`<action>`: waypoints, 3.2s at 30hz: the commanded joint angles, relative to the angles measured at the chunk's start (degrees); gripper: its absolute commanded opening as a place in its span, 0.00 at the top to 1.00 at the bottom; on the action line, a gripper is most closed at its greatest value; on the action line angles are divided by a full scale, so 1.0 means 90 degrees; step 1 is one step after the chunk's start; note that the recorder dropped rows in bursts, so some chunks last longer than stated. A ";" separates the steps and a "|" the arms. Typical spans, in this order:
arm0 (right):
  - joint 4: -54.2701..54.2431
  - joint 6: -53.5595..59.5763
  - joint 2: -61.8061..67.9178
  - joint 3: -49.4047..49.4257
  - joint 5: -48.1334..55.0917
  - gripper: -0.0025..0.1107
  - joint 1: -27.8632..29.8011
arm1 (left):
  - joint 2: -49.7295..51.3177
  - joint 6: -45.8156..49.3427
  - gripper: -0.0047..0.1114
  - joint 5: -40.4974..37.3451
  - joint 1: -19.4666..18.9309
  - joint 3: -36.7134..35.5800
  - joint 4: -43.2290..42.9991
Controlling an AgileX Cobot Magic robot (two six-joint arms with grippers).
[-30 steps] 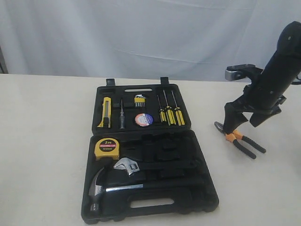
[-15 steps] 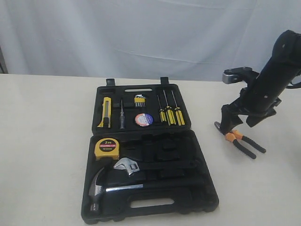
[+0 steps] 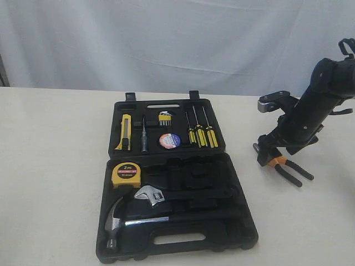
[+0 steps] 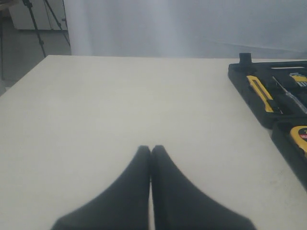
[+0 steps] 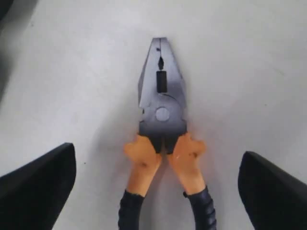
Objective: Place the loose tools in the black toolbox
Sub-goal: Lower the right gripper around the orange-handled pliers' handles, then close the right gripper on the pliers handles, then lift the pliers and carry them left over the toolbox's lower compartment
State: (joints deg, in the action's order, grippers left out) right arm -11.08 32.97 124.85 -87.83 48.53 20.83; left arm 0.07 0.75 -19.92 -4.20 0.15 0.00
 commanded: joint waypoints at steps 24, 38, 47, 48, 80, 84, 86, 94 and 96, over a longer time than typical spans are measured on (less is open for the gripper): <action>0.0078 0.0095 0.0171 -0.0004 0.0093 0.98 0.0036 | -0.0008 -0.0037 0.96 0.0034 0.0030 -0.0016 0.0000; -0.0252 0.0106 0.0171 -0.0004 0.0065 0.98 0.0036 | -0.0008 -0.0037 0.96 0.0034 0.0030 -0.0016 0.0000; -0.0297 0.0051 0.0171 -0.0004 0.0060 0.98 0.0036 | -0.0008 -0.0037 0.96 0.0034 0.0030 -0.0016 0.0000; -0.0331 0.0038 0.0171 -0.0004 0.0095 0.98 0.0036 | -0.0008 -0.0037 0.96 0.0034 0.0030 -0.0016 0.0000; -0.0007 0.0695 0.0099 -0.0560 0.1108 0.98 -0.0039 | -0.0008 -0.0037 0.96 0.0034 0.0030 -0.0016 0.0000; 0.0069 0.1308 -0.0079 -0.1228 0.1784 0.98 -0.0116 | -0.0008 -0.0037 0.96 0.0034 0.0030 -0.0016 0.0000; 0.0069 0.1857 -0.0130 -0.1699 0.2382 0.98 -0.0233 | -0.0008 -0.0037 0.96 0.0034 0.0030 -0.0016 0.0000; 0.0482 0.3805 -0.0168 -0.2743 0.2382 0.98 -0.1234 | -0.0008 -0.0037 0.96 0.0034 0.0030 -0.0016 0.0000; 0.0470 0.4116 -0.0168 -0.2767 0.2382 0.98 -0.1510 | -0.0008 -0.0037 0.96 0.0034 0.0030 -0.0016 0.0000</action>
State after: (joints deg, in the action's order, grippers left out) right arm -7.19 64.82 123.99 -111.63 69.11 10.13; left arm 0.07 0.75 -19.92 -4.20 0.15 0.00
